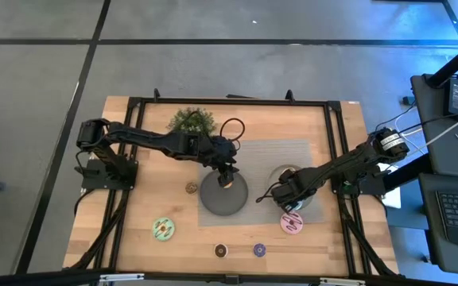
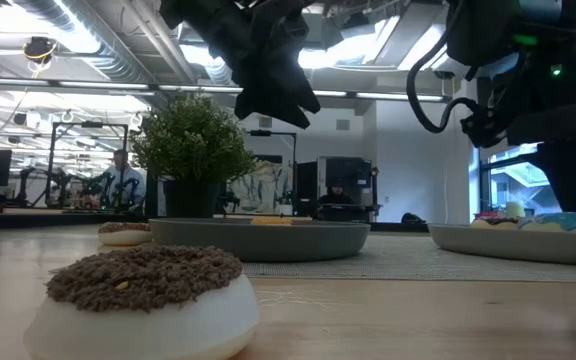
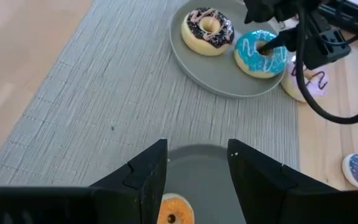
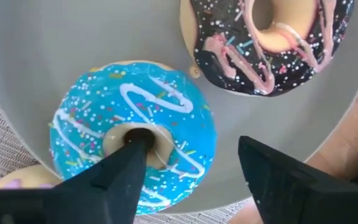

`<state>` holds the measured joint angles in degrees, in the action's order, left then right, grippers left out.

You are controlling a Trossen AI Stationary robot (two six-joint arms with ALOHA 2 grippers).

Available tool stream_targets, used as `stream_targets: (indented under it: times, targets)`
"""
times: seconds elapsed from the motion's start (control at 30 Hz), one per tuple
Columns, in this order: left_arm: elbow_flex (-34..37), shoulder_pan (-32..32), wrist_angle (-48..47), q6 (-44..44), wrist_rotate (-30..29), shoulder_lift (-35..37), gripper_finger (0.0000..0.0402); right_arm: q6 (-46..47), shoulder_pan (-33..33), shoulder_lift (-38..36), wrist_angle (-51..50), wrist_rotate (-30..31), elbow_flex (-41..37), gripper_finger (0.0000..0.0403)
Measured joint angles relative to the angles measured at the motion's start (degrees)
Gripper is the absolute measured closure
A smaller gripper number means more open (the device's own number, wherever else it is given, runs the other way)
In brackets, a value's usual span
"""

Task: Pick & Place donuts
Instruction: Put the large pink donut on the light gray plate

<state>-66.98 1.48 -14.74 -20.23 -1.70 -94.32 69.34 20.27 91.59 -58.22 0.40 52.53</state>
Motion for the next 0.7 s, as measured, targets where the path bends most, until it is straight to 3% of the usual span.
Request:
stream_targets:
  times: [0.2, 0.47, 0.7]
  targets:
    - [0.0, 0.0, -0.1, 0.0, -0.2, 0.0, 0.0239, 1.9, 0.0, -2.0, -0.8, 0.3, 0.0, 0.013]
    - [0.0, 0.0, -0.3, 1.1, -0.2, 0.0, 0.0236, 3.9, 0.4, -10.7, -0.6, 2.2, 0.0, 0.013]
    - [0.0, 0.0, -0.2, 3.7, -0.2, 0.0, 0.0239, -7.6, 6.0, -13.9, 12.6, 2.1, 0.0, 0.013]
